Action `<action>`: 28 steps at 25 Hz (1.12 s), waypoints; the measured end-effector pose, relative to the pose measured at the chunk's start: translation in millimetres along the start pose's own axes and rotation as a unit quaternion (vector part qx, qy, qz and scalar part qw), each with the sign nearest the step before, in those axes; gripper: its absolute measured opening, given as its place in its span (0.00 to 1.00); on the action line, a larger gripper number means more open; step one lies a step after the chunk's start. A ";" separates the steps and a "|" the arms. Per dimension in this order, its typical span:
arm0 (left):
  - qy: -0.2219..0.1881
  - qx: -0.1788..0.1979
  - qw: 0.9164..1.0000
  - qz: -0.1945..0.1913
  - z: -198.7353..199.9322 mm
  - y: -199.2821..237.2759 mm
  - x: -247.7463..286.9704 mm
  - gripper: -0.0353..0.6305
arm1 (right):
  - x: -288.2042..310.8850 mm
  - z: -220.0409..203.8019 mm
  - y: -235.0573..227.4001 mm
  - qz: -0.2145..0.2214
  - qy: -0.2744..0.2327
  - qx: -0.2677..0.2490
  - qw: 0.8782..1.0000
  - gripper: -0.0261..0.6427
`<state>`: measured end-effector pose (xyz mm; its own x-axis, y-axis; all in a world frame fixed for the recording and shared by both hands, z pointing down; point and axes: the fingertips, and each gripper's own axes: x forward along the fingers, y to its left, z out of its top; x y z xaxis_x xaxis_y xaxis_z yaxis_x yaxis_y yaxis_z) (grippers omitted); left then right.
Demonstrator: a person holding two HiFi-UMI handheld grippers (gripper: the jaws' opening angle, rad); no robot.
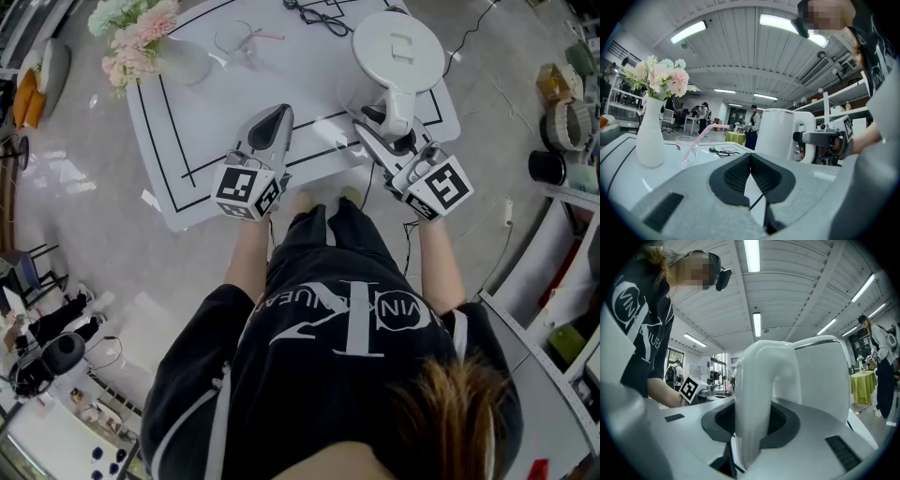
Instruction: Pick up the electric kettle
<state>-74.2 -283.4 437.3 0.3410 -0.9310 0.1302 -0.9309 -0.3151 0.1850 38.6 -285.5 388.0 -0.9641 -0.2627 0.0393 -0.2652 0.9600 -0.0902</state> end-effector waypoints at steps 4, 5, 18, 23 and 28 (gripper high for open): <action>0.004 -0.002 1.000 0.002 -2.3 3.6 -0.3 0.07 | 2.7 1.4 -1.4 -0.001 -0.009 -0.007 1.000 0.18; 0.004 -0.002 1.000 0.004 -2.2 5.3 -0.8 0.07 | 3.9 1.8 -2.1 -0.003 -0.011 -0.007 1.000 0.18; -0.006 0.000 1.000 0.017 11.1 16.6 -8.8 0.07 | 10.6 26.8 -17.0 -0.012 -0.061 0.034 0.997 0.19; -0.009 0.005 1.000 0.016 17.0 17.7 -9.0 0.07 | 7.8 35.5 -20.6 -0.018 -0.073 0.038 0.996 0.19; -0.012 0.010 1.000 0.010 21.9 15.8 -6.0 0.07 | 7.5 44.4 -17.3 -0.014 -0.070 0.015 0.997 0.19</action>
<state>-93.8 -286.9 418.1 0.3186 -0.9415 0.1099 -0.9401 -0.2990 0.1639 35.4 -308.3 345.6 -0.9482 -0.3025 -0.0970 -0.2905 0.9492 -0.1210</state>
